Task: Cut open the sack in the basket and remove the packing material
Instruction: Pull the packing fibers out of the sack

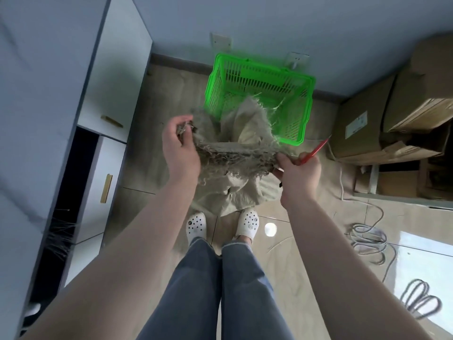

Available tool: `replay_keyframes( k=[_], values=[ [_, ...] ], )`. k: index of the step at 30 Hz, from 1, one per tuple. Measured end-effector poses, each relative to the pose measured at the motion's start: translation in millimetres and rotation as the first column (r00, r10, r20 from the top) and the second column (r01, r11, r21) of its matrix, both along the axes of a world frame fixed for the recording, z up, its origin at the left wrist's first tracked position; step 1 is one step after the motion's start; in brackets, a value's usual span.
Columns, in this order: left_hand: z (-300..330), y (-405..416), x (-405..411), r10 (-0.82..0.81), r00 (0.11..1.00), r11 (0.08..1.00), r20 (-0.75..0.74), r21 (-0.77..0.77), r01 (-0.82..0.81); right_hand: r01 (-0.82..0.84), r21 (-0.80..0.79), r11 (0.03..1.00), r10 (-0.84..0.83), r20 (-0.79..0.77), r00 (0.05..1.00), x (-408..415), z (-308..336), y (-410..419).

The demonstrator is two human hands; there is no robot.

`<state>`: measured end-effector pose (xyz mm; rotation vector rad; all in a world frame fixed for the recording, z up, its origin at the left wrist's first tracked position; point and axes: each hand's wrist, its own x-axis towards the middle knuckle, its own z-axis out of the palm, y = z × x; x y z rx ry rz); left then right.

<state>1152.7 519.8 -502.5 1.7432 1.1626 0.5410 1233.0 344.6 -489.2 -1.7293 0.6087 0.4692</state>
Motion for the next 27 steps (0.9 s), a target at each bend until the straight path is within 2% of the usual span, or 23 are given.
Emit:
replay_keyframes(
  k=[2, 4, 7, 10, 11, 13, 15, 16, 18, 19, 21, 23, 25, 27],
  values=[
    [-1, 1, 0, 0.023, 1.0, 1.0, 0.017, 0.011, -0.023, 0.036, 0.023, 0.999, -0.036, 0.014, 0.999, -3, 2, 0],
    [4, -2, 2, -0.018, 1.0, 0.995, 0.025, -0.102, 0.021, 0.031, 0.023, 0.999, -0.03, -0.032, 0.999, -3, 3, -1],
    [14, -10, 1, -0.149, 0.985, 0.923, 0.087, -0.346, 0.17, -0.106, 0.09, 0.99, 0.121, -0.183, 0.976, 0, 4, -2],
    [17, -16, -1, -0.25, 0.966, 0.848, 0.066, -0.467, 0.251, -0.227, 0.257, 0.939, 0.3, -0.293, 0.908, -3, 7, 8],
    [20, -16, -1, -0.26, 0.964, 0.854, 0.049, -0.454, 0.253, -0.24, 0.273, 0.931, 0.317, -0.284, 0.905, -3, 7, 11],
    [24, -14, -1, -0.213, 0.976, 0.922, -0.044, -0.34, 0.186, -0.209, 0.191, 0.959, 0.252, -0.234, 0.939, -2, 8, 14],
    [28, -10, -1, -0.062, 0.984, 0.978, -0.17, -0.205, 0.026, -0.168, 0.083, 0.982, 0.179, -0.141, 0.974, 2, 6, 11],
    [30, -9, -1, -0.004, 0.982, 0.981, -0.188, -0.193, -0.033, -0.162, 0.069, 0.984, 0.168, -0.1, 0.981, 2, 7, 11],
    [32, -9, 1, 0.061, 0.977, 0.928, -0.206, -0.349, -0.132, -0.187, 0.123, 0.975, 0.194, -0.047, 0.98, -1, 10, 11],
    [35, -11, 3, 0.057, 0.966, 0.865, -0.25, -0.471, -0.173, -0.215, 0.178, 0.96, 0.221, -0.015, 0.975, -4, 13, 13],
    [41, -21, 6, -0.093, 0.942, 0.734, -0.323, -0.662, -0.154, -0.289, 0.265, 0.92, 0.288, 0.043, 0.957, -8, 12, 15],
    [38, -31, 5, -0.105, 0.974, 0.66, -0.202, -0.747, -0.084, -0.342, 0.244, 0.907, 0.333, 0.08, 0.94, -10, 13, 17],
    [27, -29, 4, 0.012, 0.992, 0.711, -0.128, -0.696, -0.098, -0.305, 0.135, 0.943, 0.295, 0.092, 0.951, -9, 11, 16],
    [18, -18, -1, 0.064, 0.989, 0.762, -0.132, -0.633, -0.134, -0.199, 0.038, 0.979, 0.195, 0.096, 0.976, -3, 5, 8]
  ],
)
